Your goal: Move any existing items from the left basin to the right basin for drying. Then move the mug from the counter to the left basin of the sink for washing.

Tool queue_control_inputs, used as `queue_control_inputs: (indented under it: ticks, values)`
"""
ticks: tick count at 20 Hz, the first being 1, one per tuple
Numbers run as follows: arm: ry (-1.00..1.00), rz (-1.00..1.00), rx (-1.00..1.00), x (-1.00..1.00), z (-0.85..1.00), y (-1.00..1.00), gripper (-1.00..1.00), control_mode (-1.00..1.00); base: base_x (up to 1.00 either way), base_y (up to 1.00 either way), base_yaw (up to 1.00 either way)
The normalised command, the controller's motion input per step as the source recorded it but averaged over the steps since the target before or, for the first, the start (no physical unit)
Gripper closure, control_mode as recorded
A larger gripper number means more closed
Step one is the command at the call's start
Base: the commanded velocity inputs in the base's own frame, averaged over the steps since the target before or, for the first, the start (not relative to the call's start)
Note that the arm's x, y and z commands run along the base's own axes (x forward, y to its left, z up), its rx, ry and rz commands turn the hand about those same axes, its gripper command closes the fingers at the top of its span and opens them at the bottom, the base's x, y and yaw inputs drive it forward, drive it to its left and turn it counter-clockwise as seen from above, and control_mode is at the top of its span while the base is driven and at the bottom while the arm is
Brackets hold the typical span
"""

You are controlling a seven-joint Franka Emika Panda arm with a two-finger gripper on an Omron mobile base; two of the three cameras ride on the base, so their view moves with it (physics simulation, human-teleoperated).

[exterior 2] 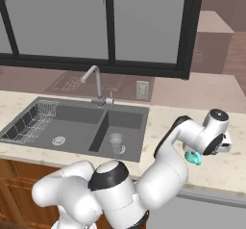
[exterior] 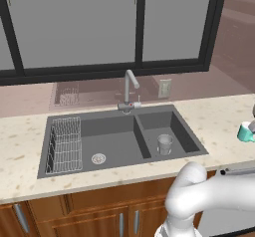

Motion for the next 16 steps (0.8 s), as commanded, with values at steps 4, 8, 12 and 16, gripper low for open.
queue_control_inputs:
  ticks: [4,8,12,16]
  values:
    - [0.0,0.0,0.0,0.0,-0.03,0.0,-1.0,-1.0,0.0,0.0,0.0]
    - [0.0,0.0,0.0,0.0,-0.04,0.0,-1.0,-1.0,0.0,0.0,0.0]
    - [0.01,0.0,0.0,0.0,-0.09,0.0,-1.0,-1.0,0.0,0.0,0.0]
    - [0.01,0.01,0.0,0.0,-0.14,0.03,-1.0,-1.0,0.0,0.0,0.0]
